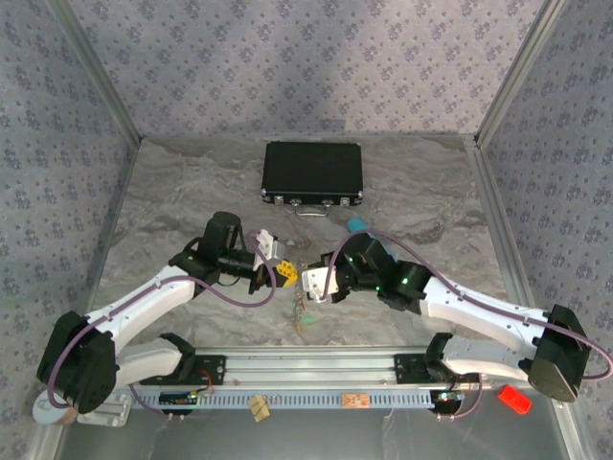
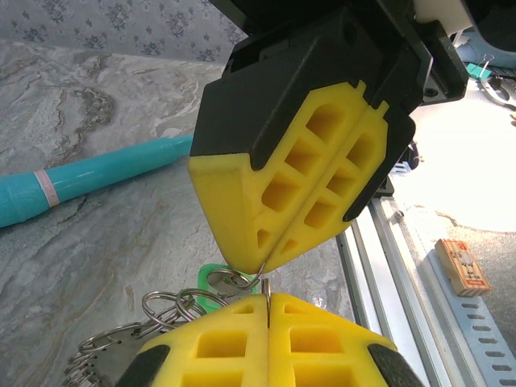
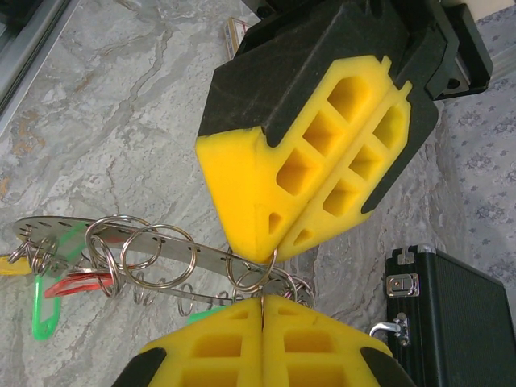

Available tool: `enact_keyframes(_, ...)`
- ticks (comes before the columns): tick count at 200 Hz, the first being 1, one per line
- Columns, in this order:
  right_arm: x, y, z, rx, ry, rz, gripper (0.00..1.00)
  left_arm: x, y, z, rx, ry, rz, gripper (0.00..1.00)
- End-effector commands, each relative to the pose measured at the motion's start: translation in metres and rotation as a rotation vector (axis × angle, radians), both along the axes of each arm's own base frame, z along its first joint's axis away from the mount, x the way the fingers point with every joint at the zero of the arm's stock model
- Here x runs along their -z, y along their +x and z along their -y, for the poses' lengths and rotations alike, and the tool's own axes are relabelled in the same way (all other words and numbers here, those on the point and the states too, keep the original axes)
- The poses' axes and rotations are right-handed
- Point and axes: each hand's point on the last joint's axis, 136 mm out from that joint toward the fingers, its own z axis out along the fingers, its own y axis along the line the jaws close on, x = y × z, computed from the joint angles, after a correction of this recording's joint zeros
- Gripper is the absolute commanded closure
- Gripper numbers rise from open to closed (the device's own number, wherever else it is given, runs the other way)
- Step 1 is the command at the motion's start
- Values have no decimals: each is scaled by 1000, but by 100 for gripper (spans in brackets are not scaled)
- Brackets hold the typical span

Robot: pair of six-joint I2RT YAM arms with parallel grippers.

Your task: Put the keys on the keyring

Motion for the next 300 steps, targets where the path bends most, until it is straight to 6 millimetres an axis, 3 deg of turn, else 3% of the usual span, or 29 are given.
enact_keyframes(1, -10, 1, -5, -15, 17, 37, 100, -17, 4, 4, 20, -42, 44, 100)
enact_keyframes(175, 17, -10, -4, -69, -111, 71, 100, -21, 24, 4, -81, -43, 43, 100)
enact_keyframes(300, 12, -14, -11, -81, -114, 108, 100, -20, 34, 4, -141, -50, 35, 100)
